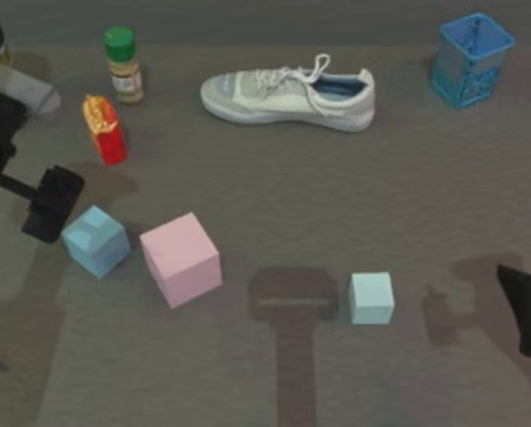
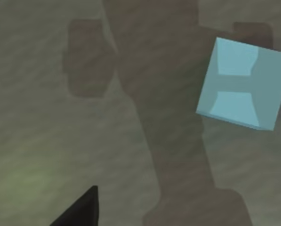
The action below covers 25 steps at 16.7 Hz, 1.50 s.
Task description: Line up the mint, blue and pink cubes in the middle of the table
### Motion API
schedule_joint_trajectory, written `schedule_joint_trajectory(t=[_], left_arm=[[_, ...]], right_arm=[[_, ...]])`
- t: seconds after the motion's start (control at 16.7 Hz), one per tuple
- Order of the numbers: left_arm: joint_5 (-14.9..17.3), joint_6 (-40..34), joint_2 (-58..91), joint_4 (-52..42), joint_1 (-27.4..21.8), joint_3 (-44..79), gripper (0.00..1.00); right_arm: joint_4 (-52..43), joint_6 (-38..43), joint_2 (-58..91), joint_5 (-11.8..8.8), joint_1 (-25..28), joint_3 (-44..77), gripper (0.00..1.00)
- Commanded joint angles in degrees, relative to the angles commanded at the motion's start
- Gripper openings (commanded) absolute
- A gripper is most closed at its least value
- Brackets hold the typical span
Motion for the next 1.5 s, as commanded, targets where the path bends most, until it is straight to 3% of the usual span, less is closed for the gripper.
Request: schedule_joint_trajectory(t=[0.3, 0.6, 1.08, 1.5], left_arm=[[0.1, 5.4, 22.8, -11.8, -2.2, 17.4, 1.00], [0.2, 8.5, 35.2, -18.0, -3.4, 27.7, 1.00], [0.2, 8.8, 36.8, -17.6, -3.3, 28.0, 1.00], [0.3, 9.0, 43.6, -2.7, -3.4, 20.3, 1.00]], right_arm=[[12.3, -6.9, -21.3, 0.5, -11.5, -15.9, 1.00], [20.5, -10.7, -33.5, 1.0, -20.3, -23.0, 1.00], [21.4, -11.1, -34.9, 1.0, -21.3, -23.6, 1.00], [21.4, -11.1, -34.9, 1.0, -21.3, -23.6, 1.00]])
